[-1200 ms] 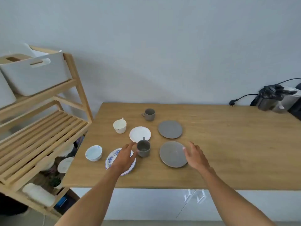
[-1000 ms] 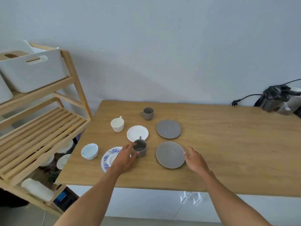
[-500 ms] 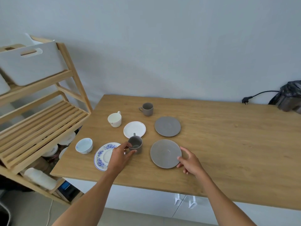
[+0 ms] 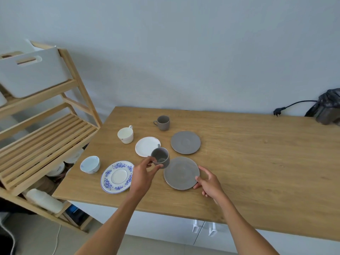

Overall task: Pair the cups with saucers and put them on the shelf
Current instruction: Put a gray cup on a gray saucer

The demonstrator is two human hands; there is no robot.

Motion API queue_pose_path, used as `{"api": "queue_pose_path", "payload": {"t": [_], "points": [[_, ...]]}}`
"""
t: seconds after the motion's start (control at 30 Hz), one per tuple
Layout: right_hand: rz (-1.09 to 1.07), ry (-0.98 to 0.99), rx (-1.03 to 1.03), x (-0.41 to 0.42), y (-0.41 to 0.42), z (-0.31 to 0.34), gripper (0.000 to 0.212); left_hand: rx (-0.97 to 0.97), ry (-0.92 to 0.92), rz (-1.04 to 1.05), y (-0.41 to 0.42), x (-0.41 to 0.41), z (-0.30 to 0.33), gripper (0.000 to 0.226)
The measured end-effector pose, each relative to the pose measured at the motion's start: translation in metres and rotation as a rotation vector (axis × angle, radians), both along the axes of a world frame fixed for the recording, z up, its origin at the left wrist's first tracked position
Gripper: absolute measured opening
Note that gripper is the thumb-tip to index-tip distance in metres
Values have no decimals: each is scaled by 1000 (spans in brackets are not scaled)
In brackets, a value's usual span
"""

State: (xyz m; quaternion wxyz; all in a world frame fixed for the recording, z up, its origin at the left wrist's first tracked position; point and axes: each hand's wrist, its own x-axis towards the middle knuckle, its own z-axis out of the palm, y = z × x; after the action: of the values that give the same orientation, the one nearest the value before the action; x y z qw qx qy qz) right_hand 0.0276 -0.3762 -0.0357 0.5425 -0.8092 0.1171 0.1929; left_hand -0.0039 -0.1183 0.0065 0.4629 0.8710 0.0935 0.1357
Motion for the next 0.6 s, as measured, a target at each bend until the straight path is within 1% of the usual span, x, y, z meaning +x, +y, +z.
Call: {"api": "queue_pose_path", "payload": {"t": [0.17, 0.3, 0.6], "points": [[-15, 29, 27, 0, -1, 1, 58, -7, -41, -96, -33, 6, -3, 22], [-5, 29, 38, 1, -3, 2, 57, 25, -53, -126, -49, 8, -13, 26], [21, 20, 35, 3, -6, -2, 57, 36, -18, -149, -58, -2, -31, 22]]}}
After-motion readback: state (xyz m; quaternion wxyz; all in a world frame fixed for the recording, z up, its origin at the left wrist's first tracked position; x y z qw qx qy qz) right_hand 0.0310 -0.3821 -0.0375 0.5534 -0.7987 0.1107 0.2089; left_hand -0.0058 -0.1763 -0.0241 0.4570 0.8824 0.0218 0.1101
